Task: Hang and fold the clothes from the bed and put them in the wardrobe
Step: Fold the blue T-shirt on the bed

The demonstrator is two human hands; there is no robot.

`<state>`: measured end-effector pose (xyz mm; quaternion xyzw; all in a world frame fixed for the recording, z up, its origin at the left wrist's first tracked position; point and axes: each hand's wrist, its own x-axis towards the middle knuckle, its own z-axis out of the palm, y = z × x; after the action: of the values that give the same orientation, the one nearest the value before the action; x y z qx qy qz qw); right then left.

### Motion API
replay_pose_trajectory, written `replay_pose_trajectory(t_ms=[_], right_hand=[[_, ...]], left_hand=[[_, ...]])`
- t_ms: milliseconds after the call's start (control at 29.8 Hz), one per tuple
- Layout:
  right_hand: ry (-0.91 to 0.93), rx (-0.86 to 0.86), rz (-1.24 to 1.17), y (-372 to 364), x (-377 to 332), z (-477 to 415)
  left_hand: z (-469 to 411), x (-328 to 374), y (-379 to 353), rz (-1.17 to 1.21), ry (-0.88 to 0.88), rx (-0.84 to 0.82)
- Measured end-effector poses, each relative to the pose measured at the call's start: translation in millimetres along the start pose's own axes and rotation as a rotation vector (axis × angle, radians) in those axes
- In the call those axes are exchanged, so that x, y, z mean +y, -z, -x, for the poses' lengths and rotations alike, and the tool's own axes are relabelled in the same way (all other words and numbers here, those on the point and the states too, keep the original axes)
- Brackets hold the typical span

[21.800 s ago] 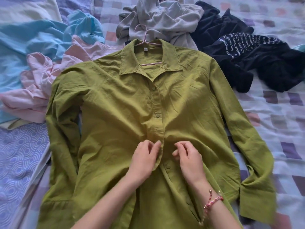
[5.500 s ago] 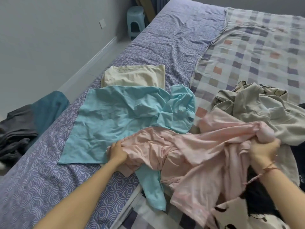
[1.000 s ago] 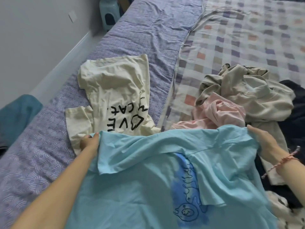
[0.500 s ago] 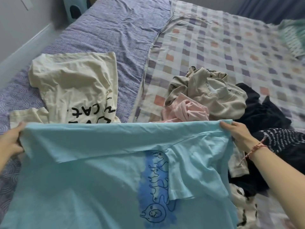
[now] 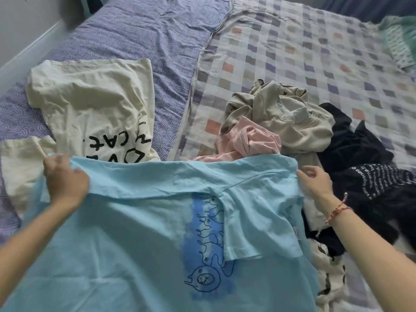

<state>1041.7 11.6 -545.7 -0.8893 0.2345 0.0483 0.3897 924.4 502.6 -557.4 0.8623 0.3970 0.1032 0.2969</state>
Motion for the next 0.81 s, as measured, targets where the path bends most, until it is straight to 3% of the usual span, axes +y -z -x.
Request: replay_pose_trajectory(t_ms=[34, 101, 168, 201, 269, 336, 403, 537, 672, 806], right_hand=[[-0.054, 0.017, -0.097, -4.3, 3.9, 11.6], [-0.259, -0.154, -0.321, 1.7, 13.1, 41.2], [-0.396, -0.401, -0.322, -0.7, 14.9, 67.2], [-0.401, -0.499, -0.306, 2.7, 17.3, 78.6], [-0.362, -0.611, -0.353, 4.7, 19.6, 85.7], [-0.323, -0.647, -0.413, 13.7, 20.8, 86.9], [-0.295, -0.642, -0.432, 15.9, 18.8, 89.1], [-0.254, -0.584, -0.502, 23.3, 29.3, 109.8], [-0.167, -0.510, -0.272, 25.4, 39.3, 127.7], [-0.052, -0.361, -0.136, 35.8, 58.6, 130.3]], left_hand=[[37.2, 20.6, -4.2, 0.063, -0.101, -0.027], [120.1, 58.4, -19.0, 0.213, -0.157, -0.364], [176.4, 83.1, -41.2, 0.279, 0.025, -0.778], [200.1, 92.3, -52.9, 0.259, 0.093, -0.900], [226.3, 104.3, -78.6, 0.248, 0.164, -0.992], [239.9, 111.0, -102.5, 0.331, 0.240, -0.962], [238.4, 111.0, -118.2, 0.383, 0.333, -0.816], [251.4, 110.8, -123.6, 0.339, 0.324, -0.627], [266.1, 118.7, -122.8, 0.287, 0.286, -0.632], [256.4, 105.2, -102.6, 0.253, 0.175, -0.487]])
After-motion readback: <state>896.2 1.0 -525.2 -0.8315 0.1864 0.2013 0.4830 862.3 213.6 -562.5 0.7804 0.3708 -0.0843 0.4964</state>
